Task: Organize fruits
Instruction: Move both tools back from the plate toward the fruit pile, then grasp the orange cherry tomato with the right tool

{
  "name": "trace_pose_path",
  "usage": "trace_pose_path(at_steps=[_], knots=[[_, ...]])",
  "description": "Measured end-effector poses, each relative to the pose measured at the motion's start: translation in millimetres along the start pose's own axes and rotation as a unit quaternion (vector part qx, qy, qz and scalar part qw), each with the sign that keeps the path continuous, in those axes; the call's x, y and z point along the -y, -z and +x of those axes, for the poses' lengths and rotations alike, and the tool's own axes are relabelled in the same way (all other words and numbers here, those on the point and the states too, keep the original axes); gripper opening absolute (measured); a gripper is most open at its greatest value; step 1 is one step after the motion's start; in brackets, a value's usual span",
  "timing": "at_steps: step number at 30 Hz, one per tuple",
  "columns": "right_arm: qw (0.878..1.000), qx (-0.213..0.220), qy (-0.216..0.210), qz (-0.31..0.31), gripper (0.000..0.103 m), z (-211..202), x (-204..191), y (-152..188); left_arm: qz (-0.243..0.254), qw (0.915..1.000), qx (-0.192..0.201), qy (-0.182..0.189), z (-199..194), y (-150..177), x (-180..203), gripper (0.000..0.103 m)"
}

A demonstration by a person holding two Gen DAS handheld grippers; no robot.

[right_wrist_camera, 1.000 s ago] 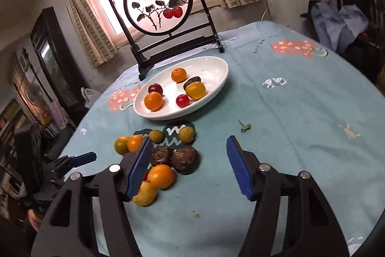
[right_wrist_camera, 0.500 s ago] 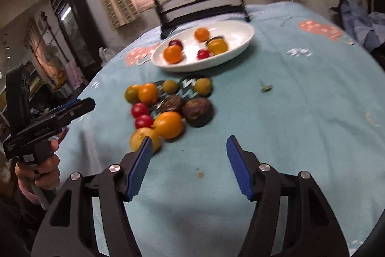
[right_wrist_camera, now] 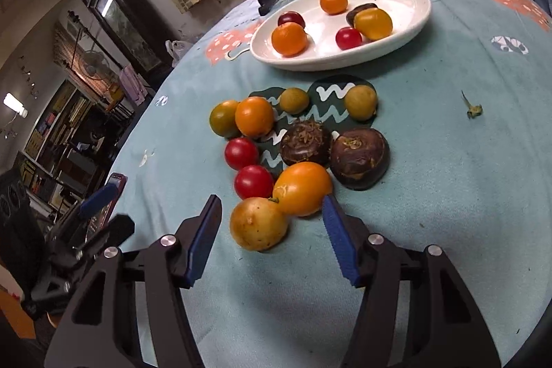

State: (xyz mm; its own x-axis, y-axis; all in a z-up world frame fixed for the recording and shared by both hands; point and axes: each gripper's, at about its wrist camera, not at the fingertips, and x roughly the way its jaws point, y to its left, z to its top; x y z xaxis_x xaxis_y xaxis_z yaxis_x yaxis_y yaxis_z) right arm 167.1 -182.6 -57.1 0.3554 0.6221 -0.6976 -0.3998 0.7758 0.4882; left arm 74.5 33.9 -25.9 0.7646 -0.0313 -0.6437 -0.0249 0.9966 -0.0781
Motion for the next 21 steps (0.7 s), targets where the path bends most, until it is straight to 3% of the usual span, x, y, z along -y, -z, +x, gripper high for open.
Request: trace_pose_path(at_steps=[6,13,16,18,21], knots=[[0.999,-0.008,0.006,0.045,0.056,7,15,-6,0.000,0.9999,-0.004,0.015,2,9,-1,0.098],[1.000,-0.014,0.018,0.015,0.051,9,13,-14,0.013,0.9998,-0.007,0.017,1,12,9,0.098],[1.000,-0.005,0.024,0.012,0.034,1,18,-14,0.019,0.9997,-0.008,0.016,3,13,13,0.098],[1.000,0.004,0.001,0.017,0.034,-3,24,-11,0.023,0.9995,-0.011,0.019,6,13,16,0.098],[0.999,-0.004,0.003,0.031,0.035,2,30,-8,0.030,0.9993,-0.016,0.015,11,13,20,0.098]])
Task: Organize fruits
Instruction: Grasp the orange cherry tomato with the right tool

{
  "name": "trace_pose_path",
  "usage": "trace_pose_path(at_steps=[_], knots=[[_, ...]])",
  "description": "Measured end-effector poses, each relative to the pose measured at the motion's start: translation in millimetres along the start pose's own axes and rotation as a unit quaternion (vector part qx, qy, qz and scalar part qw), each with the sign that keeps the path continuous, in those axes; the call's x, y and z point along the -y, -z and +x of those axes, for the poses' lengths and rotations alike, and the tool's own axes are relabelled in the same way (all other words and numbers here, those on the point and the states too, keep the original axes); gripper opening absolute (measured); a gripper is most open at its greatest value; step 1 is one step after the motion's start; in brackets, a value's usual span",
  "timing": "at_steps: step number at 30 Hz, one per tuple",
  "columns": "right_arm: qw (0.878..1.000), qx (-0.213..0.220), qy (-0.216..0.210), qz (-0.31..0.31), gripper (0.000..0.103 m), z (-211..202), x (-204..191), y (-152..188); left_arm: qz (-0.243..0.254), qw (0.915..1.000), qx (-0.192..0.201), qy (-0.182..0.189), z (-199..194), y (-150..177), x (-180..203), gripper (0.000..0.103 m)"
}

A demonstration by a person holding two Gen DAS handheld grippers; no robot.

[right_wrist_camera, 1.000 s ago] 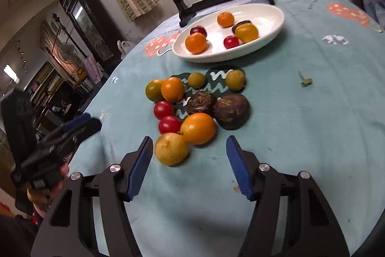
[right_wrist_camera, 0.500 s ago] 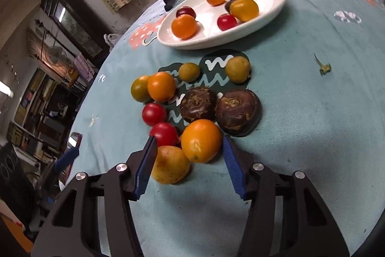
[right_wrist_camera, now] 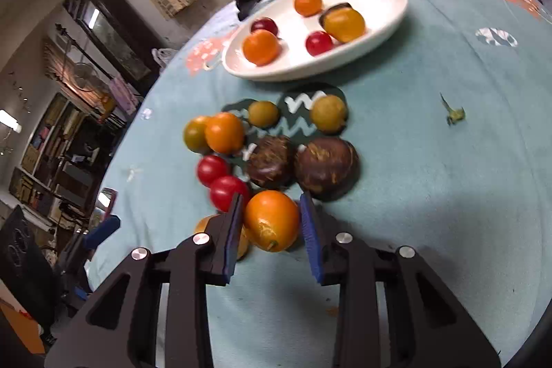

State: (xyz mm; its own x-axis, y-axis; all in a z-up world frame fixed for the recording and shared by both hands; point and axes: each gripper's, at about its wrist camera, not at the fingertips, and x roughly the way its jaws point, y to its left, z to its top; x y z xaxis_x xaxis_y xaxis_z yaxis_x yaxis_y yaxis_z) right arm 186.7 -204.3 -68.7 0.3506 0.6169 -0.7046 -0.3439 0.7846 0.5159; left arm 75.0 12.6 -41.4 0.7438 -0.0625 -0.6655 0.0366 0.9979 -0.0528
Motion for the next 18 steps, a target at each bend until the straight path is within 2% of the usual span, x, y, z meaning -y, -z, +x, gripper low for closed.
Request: trace_pose_path(at_steps=[4,6,11,15,18], knots=[[1.000,0.001,-0.019,0.011,0.039,-5,3,0,-0.006,0.9999,0.000,0.014,1,1,-3,0.098],[1.000,0.000,-0.017,0.013,0.049,-5,1,1,-0.010,0.9998,-0.005,0.015,3,0,-4,0.098],[0.999,-0.011,0.017,-0.031,0.051,-2,-12,8,-0.005,0.9998,0.002,0.017,0,1,-2,0.098],[0.998,-0.004,0.045,-0.052,0.049,-4,-15,9,0.002,0.9998,-0.002,0.019,2,0,1,0.098],[0.998,-0.014,0.022,-0.052,0.036,-5,-14,11,0.010,0.9997,-0.002,0.024,2,-2,5,0.098]])
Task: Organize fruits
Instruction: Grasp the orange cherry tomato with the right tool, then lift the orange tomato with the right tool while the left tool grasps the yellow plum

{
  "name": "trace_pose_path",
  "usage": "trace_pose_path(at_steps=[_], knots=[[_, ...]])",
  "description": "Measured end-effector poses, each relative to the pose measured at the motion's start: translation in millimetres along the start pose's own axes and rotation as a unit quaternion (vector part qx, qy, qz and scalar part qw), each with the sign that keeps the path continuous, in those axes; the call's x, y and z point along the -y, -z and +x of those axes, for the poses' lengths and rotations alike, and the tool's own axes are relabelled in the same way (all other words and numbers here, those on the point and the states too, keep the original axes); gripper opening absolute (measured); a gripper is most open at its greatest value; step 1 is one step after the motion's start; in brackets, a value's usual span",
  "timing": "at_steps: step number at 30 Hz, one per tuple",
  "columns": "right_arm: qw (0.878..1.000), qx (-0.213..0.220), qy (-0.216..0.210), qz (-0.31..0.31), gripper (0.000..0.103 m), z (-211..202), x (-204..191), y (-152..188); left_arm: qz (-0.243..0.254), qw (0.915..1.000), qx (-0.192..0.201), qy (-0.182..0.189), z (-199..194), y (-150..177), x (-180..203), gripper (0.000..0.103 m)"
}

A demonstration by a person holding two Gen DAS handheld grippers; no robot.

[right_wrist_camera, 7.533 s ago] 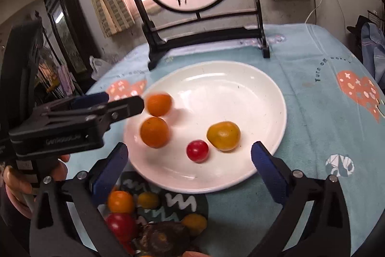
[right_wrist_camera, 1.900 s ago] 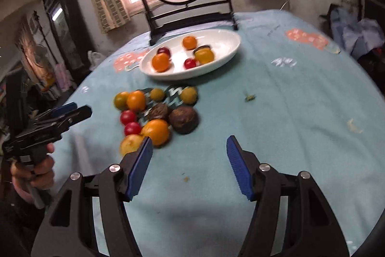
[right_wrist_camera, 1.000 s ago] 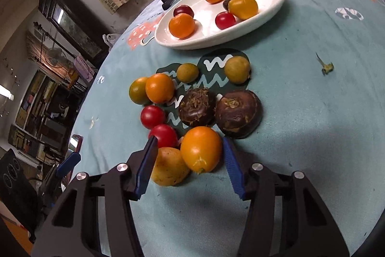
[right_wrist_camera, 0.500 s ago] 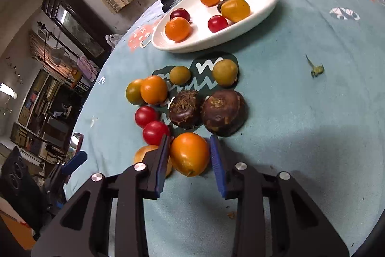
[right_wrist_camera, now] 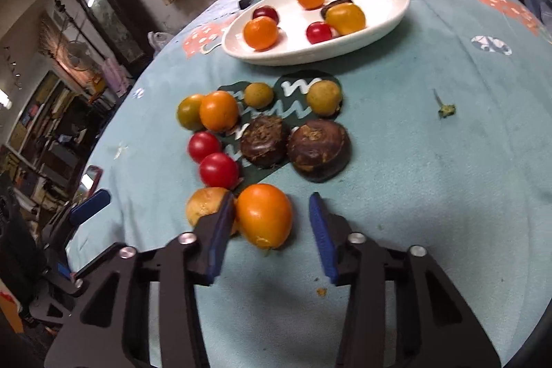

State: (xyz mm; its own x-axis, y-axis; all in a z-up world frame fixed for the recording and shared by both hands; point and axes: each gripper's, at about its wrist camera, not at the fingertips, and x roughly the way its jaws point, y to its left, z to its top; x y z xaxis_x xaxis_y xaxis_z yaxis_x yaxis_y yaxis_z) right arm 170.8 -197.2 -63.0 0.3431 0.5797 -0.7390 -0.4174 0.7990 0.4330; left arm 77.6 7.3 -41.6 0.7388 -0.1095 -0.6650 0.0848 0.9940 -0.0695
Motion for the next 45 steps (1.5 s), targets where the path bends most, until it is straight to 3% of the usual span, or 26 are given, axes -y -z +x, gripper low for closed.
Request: trace_pose_path(at_steps=[13,18,23,28,34,45], knots=[[0.999,-0.022,-0.006,-0.023,0.035,3,-3,3,0.034,0.9994,0.004,0.004,0,-7,25,0.098],[0.999,0.044,0.014,-0.018,0.035,-33,-1,13,0.036,0.9993,-0.002,0.013,7,-14,31,0.096],[0.997,0.070,0.018,-0.024,0.035,-58,-2,22,0.036,0.9983,-0.035,0.030,30,-25,46,0.067],[0.996,0.085,0.017,-0.023,0.035,-71,0,27,0.032,0.9964,-0.075,0.025,54,-29,56,0.064],[0.995,0.092,0.016,-0.021,0.035,-77,5,29,0.020,0.9934,-0.112,0.018,74,-27,57,0.046],[0.996,0.081,0.021,-0.022,0.035,-69,4,26,0.004,0.9939,-0.108,0.022,76,-31,55,0.040]])
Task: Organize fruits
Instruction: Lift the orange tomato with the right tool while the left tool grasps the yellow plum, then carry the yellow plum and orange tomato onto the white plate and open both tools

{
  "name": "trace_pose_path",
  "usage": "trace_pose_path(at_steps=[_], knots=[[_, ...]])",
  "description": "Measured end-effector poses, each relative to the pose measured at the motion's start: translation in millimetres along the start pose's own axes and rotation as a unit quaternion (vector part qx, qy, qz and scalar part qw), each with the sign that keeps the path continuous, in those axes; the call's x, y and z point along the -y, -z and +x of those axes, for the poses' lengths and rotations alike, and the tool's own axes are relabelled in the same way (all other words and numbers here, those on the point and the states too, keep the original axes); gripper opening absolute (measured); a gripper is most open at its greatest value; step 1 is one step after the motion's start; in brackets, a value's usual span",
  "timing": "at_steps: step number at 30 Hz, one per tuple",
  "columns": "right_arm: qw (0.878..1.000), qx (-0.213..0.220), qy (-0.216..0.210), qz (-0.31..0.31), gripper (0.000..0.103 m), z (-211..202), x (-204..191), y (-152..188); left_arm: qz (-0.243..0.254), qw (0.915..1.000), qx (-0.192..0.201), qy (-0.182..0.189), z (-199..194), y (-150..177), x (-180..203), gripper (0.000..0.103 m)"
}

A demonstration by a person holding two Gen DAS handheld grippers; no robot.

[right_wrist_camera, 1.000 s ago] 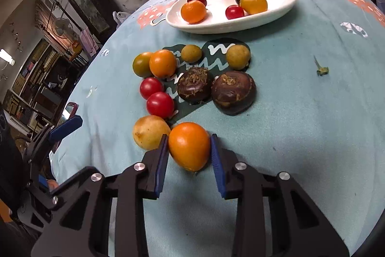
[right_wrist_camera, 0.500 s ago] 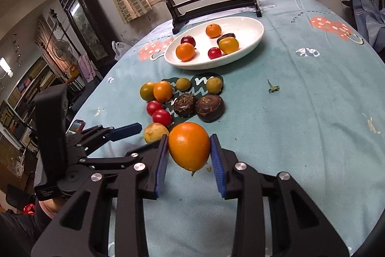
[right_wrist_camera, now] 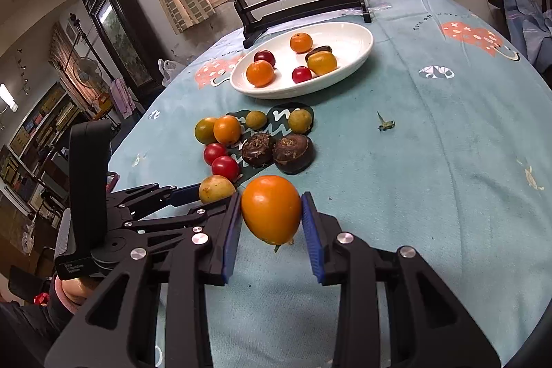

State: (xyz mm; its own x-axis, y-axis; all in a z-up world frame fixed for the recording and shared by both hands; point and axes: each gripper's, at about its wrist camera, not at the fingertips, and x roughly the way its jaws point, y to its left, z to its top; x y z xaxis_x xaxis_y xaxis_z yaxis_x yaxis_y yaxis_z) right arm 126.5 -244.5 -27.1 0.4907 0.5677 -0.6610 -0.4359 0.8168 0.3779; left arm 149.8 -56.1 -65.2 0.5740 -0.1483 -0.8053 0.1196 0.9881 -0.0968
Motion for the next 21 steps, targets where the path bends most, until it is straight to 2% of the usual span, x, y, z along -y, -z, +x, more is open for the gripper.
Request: trace_pose_path(at_steps=[7,12,17,21], knots=[[1.000,-0.011,0.007,-0.012,0.035,9,-3,-9,0.012,0.9999,0.004,-0.005,-9,0,1,0.038],[0.999,-0.009,0.012,-0.028,0.035,19,-7,-34,0.026,0.9994,0.024,0.000,-32,-12,-7,0.038],[0.999,0.024,0.007,-0.037,0.035,36,-9,-77,0.023,0.9986,0.044,0.017,-45,-54,-32,0.038],[0.998,0.062,0.014,-0.018,0.035,62,2,-118,0.016,0.9965,0.081,0.007,-37,-112,-54,0.038]])
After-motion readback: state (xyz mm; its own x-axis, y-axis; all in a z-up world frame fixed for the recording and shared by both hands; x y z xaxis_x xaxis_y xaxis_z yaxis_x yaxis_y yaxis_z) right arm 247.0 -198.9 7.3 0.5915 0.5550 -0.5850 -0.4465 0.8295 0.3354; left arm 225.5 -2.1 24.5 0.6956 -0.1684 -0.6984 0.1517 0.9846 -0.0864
